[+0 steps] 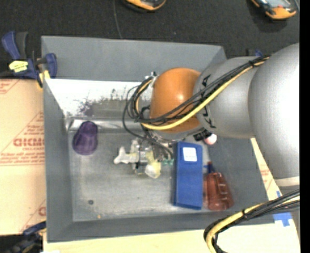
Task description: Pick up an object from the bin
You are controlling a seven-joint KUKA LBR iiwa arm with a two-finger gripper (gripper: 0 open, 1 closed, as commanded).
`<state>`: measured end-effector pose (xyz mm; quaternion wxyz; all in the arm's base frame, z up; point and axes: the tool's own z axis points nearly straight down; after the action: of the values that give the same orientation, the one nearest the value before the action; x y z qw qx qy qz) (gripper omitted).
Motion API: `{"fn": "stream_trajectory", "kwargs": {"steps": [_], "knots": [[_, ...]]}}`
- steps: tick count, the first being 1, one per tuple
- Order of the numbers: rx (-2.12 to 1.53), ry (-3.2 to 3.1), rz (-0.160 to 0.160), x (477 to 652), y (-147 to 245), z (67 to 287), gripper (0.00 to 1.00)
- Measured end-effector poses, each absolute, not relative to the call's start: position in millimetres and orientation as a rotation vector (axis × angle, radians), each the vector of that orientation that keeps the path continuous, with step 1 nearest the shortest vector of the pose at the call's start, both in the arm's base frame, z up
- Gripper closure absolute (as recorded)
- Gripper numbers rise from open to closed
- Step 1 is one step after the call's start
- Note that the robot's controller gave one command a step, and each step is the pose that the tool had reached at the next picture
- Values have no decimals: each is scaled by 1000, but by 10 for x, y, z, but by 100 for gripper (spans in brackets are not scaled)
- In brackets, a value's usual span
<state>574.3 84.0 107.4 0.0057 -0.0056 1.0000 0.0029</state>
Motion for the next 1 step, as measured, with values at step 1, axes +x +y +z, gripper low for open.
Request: {"fn": "stream_trajectory", "kwargs": {"steps": [1], "knots": [[-13,3128,11,5747,839,1169,100]]}}
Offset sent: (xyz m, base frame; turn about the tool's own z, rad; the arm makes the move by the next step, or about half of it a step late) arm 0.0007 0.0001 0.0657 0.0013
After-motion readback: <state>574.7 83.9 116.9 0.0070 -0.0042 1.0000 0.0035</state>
